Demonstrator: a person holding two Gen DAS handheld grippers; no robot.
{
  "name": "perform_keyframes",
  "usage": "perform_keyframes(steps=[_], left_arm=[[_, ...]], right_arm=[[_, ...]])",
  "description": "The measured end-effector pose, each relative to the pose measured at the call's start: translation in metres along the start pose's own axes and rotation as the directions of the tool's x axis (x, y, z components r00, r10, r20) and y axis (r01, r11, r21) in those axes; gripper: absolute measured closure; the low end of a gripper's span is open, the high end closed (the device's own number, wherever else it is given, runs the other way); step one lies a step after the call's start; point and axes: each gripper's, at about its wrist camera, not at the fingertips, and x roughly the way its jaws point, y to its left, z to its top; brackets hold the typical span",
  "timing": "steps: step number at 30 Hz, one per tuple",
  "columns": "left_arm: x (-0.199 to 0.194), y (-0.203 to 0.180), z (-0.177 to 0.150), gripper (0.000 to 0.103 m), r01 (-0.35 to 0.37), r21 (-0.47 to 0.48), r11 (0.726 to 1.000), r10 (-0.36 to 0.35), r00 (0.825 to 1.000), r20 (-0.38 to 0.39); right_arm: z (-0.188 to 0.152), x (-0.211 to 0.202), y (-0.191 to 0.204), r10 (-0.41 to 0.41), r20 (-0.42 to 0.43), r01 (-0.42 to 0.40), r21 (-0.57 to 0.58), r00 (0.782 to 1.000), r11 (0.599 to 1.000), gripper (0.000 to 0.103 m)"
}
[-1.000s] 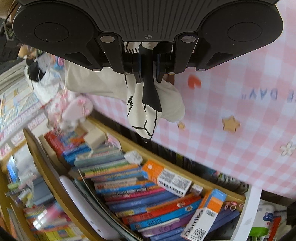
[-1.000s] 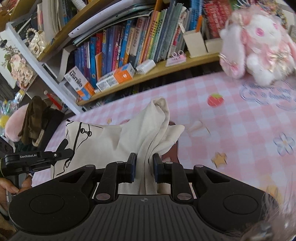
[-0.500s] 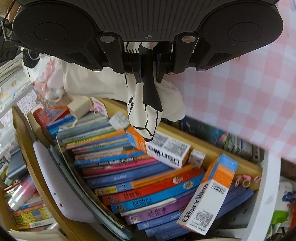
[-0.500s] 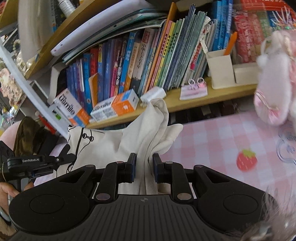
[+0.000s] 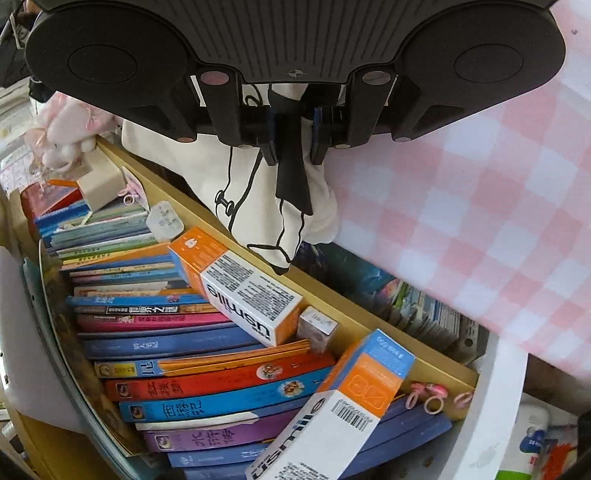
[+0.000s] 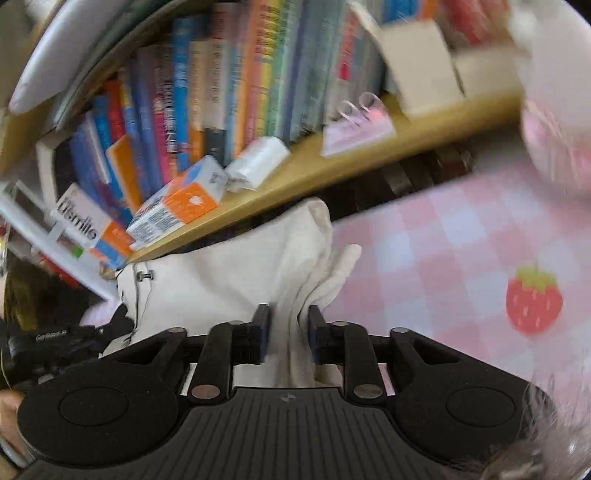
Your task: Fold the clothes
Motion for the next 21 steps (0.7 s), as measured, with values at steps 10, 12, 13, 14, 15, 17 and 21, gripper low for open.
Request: perform_keyframes(steps=[10,12,13,14,15,17,21], left_arm=[[-0.021,-0.011,-0.004,0.054,-0.086,0.047,0.995,0.085,0.996,0.020],[-0.031,-0.017,-0.009,0.053,-0.090,0.075,0.993,0.088,0.996,0.031],[-0.037,-0.021,-0.013,0.052,-0.094,0.088,0.992,0.091,0.995,0.036],[-0.043,-0.025,-0.017,0.050,-0.098,0.105,0.990,0.094,0.995,0.041],[-0.049,-0.029,-0.022,0.048,-0.102,0.121,0.987,0.097,0.994,0.045],[-0.060,-0.037,-0.032,0.044,-0.106,0.147,0.983,0.099,0.994,0.054],[-0.079,-0.051,-0.057,0.040,-0.116,0.177,0.977,0.106,0.992,0.067]], right_arm=[[-0.003,-0.012,0.001,-0.026,0.000,0.026,0.018,1.000,0.999,0.063],[-0.005,-0.020,0.002,-0.030,0.003,0.030,-0.004,1.000,1.000,0.060],[-0.006,-0.025,0.004,-0.033,0.004,0.033,-0.017,0.999,0.999,0.058],[-0.008,-0.030,0.006,-0.040,0.005,0.040,-0.031,0.999,0.999,0.058],[-0.011,-0.035,0.009,-0.048,0.006,0.048,-0.046,0.999,0.998,0.057],[-0.018,-0.047,0.016,-0.067,0.015,0.068,-0.078,0.998,0.995,0.054],[-0.036,-0.069,0.029,-0.109,0.036,0.113,-0.146,0.993,0.983,0.047]])
